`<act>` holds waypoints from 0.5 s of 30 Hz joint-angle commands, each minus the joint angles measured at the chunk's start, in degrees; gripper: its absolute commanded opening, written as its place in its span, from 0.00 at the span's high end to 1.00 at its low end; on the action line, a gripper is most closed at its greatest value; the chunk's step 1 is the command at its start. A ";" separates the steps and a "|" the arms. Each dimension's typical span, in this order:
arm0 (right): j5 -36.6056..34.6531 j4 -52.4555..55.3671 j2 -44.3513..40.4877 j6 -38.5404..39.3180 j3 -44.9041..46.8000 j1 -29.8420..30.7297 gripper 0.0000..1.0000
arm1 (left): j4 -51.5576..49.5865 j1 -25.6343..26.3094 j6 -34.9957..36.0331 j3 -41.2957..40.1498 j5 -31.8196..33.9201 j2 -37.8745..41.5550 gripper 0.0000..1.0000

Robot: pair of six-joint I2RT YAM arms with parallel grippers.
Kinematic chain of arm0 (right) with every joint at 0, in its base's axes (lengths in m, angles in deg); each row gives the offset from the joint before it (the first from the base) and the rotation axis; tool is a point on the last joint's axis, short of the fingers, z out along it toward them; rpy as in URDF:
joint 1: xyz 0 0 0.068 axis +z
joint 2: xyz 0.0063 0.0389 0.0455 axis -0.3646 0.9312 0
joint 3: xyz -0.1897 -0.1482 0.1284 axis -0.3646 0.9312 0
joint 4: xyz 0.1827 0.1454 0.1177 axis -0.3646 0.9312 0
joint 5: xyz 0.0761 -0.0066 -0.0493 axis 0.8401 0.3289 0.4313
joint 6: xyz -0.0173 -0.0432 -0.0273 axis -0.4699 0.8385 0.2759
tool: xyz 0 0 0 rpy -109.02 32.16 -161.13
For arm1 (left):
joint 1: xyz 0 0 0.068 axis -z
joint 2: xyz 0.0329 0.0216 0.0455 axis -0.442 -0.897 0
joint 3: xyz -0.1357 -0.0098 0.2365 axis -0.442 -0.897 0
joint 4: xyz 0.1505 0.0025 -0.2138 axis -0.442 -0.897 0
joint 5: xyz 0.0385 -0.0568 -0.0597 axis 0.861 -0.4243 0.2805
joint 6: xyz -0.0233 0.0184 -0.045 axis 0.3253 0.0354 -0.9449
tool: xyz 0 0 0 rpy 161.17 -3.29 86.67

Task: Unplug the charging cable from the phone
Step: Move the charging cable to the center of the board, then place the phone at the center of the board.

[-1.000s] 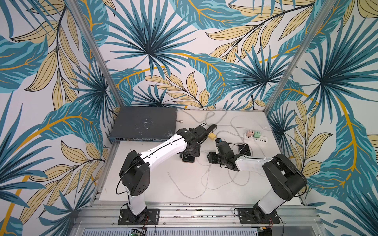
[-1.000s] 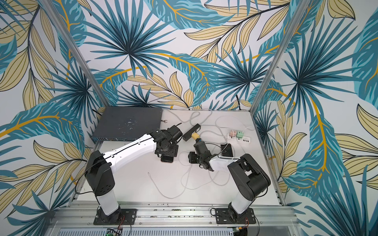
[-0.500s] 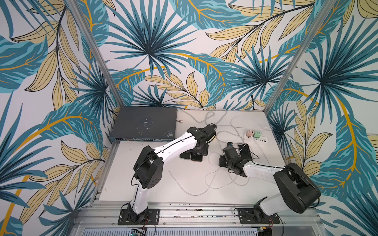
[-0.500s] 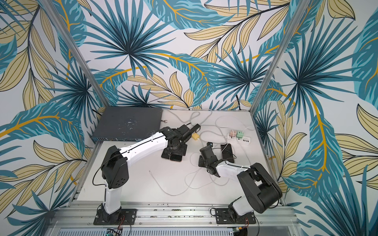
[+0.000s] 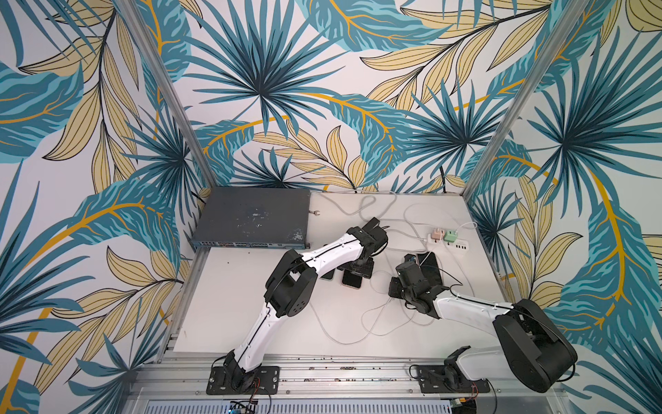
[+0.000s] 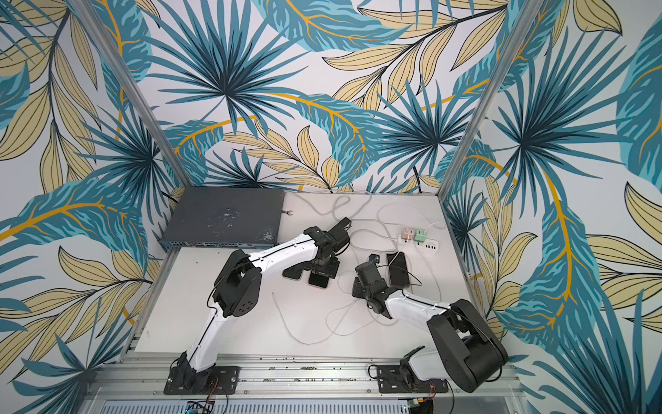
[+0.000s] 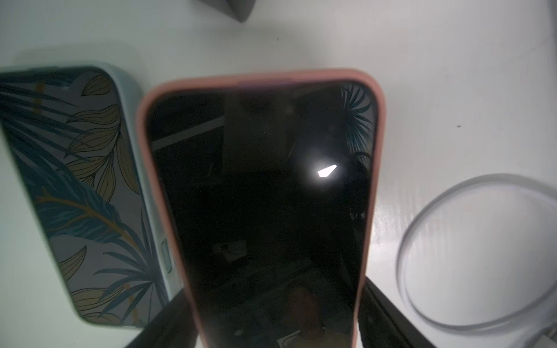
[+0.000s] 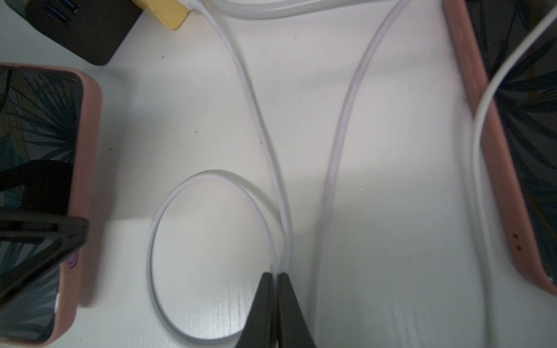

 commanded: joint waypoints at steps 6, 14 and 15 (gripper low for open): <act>0.76 0.17 -4.31 -1.43 2.22 -0.18 0.83 | -0.36 -1.12 3.21 1.03 1.45 -0.08 0.49; 1.32 0.41 -6.35 -2.00 2.76 -0.16 0.70 | -0.04 -1.18 3.88 1.10 1.80 0.06 0.34; 1.22 0.74 -6.93 -1.96 2.64 -0.15 0.68 | -0.11 -1.18 3.89 1.06 1.95 0.26 0.32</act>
